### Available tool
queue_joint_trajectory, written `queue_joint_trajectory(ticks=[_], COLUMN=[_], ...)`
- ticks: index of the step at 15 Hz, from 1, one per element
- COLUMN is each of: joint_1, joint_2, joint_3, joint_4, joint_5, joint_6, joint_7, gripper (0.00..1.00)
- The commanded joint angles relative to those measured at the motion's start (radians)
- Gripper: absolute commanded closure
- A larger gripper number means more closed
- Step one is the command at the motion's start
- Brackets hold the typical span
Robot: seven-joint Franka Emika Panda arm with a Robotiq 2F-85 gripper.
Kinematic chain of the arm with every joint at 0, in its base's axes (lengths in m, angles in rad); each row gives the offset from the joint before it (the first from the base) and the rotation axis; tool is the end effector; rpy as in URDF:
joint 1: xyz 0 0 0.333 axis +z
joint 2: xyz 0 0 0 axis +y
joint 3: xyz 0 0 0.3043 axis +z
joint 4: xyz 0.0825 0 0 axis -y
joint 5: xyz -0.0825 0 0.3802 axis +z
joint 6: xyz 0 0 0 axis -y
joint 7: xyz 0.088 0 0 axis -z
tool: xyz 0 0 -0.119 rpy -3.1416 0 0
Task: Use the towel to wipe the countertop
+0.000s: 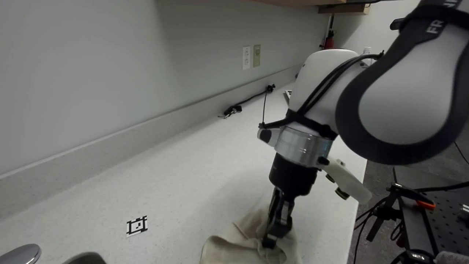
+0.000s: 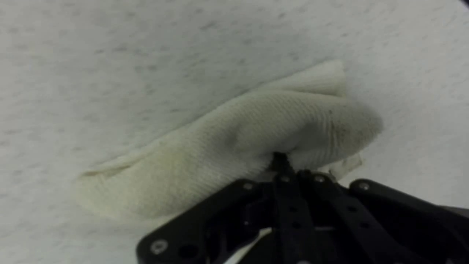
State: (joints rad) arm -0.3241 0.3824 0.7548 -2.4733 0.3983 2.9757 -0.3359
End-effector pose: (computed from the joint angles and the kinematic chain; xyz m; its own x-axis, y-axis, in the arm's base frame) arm 0.4475 0.2006 0.1793 0.9418 0.2688 0.2021 0.3237 -0.8877 -0.3276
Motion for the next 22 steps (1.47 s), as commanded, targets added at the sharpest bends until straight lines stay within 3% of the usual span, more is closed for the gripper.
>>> queue_joint_trajectory(ticks=[1,9,17,22], joint_1=[-0.002,0.013,0.031,0.04], joint_2=[0.076,0.035,-0.064,-0.09], joint_3=[0.062,-0.109,-0.414,-0.548], joint_4=[0.021,0.033,0.026,0.024], joint_5=[-0.031,-0.097,-0.097,-0.1], joint_6=[-0.072,-0.108,-0.068,-0.06], joint_7=[-0.042,-0.025,-0.012,0.009], gripper=[0.99,0.99,0.99,0.99])
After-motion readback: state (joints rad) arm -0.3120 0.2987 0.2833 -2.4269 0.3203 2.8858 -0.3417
